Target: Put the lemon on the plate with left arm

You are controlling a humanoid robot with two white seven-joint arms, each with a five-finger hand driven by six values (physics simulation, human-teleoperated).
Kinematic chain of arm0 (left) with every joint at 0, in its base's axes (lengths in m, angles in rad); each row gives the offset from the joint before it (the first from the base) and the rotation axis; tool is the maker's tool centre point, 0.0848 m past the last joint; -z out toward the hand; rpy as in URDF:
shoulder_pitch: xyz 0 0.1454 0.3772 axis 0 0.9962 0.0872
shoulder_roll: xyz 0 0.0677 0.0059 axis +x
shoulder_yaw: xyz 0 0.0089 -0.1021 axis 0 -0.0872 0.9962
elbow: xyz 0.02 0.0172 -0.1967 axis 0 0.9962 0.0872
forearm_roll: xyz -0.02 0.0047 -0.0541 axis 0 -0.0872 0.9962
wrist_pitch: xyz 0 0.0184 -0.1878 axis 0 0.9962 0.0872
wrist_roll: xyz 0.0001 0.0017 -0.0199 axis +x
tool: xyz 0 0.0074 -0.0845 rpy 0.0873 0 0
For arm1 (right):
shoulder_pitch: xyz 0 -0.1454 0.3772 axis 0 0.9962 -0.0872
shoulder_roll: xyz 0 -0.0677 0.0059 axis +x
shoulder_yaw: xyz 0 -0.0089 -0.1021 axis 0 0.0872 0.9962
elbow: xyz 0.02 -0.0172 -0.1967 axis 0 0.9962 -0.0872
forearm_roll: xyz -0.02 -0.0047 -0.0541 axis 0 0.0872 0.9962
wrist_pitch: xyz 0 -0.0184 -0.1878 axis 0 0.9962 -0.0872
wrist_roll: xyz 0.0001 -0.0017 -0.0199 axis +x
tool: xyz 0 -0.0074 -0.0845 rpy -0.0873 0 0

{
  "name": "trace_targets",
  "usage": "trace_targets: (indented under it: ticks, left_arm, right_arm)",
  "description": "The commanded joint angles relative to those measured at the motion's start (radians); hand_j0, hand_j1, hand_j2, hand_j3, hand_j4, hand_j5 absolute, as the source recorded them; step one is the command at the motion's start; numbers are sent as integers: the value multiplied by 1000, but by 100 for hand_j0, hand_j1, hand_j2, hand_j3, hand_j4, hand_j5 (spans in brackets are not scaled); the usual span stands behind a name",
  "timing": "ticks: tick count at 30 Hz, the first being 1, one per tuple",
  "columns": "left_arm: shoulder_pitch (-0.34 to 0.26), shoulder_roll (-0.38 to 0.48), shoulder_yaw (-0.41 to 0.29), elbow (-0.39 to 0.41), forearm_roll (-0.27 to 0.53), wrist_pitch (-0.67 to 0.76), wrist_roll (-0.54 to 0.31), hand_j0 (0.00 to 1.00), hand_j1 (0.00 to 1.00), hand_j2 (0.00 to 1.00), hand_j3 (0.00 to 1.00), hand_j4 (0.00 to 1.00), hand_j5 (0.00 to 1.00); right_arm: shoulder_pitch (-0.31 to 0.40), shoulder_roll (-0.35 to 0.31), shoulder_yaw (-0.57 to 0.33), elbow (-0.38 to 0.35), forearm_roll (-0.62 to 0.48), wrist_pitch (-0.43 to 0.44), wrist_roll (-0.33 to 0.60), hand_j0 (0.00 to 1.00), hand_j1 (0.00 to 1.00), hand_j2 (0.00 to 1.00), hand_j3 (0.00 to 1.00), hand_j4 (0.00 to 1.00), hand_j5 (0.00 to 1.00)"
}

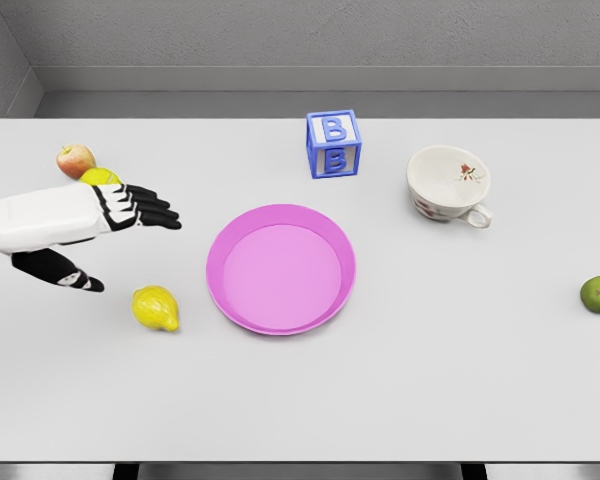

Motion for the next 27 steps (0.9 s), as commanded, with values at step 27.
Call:
trace_targets:
  ticks: [27]
  left_arm:
    - [78, -144, 17, 35, -371, 2, -44, 100, 100, 100, 100, 100, 100]
  right_arm:
    - [-2, 0, 1, 3, 1, 0, 12, 100, 100, 100, 100, 100, 100]
